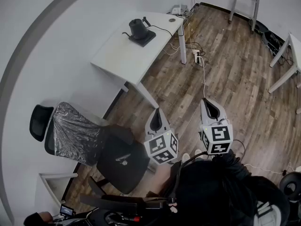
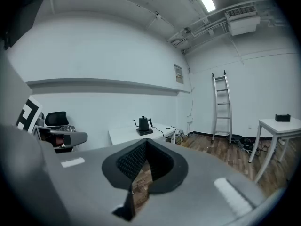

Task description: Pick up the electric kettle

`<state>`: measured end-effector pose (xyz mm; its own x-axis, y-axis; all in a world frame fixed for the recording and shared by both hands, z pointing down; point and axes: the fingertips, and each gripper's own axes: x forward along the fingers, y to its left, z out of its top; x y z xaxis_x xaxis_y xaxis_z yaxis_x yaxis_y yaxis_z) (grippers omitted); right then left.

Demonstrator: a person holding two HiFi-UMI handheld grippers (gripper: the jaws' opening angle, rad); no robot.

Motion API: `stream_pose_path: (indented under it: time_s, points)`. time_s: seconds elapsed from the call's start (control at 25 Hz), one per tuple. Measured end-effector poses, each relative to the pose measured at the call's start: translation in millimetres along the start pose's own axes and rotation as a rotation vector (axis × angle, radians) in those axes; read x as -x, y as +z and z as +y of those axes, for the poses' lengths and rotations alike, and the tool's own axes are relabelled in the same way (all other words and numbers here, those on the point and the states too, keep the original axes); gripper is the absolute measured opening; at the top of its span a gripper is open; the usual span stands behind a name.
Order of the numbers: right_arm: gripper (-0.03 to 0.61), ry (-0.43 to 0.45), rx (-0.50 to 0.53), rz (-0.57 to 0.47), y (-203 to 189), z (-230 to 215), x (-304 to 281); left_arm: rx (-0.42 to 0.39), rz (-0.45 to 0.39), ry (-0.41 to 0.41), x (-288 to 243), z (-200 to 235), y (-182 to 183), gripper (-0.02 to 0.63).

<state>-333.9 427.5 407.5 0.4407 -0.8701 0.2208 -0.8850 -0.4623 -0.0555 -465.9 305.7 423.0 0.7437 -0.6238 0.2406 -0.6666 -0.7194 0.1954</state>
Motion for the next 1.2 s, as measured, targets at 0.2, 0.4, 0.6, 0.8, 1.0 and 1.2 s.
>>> stream_pose_path:
  time_s: [0.2, 0.4, 0.6, 0.8, 1.0, 1.2]
  points:
    - [0.000, 0.001, -0.001, 0.001, 0, 1, 2, 0.001, 0.001, 0.000, 3, 0, -1, 0.000]
    - [0.000, 0.005, -0.001, 0.005, 0, 0, 4, 0.002, 0.002, 0.001, 4, -3, 0, 0.000]
    - [0.002, -0.005, -0.030, -0.014, -1, 0, 4, 0.004, -0.001, -0.005, 6, 1, -1, 0.000]
    - [0.002, -0.059, -0.035, -0.035, 3, -8, 6, 0.003, -0.003, -0.026, 7, 8, 1, 0.000]
    - [0.002, -0.134, -0.034, -0.043, -1, -23, 14, 0.010, 0.011, -0.049, 3, 12, -9, 0.000]
    - [0.002, -0.180, -0.032, -0.026, -8, -42, 17, 0.008, 0.044, -0.083, -9, -2, -18, 0.000]
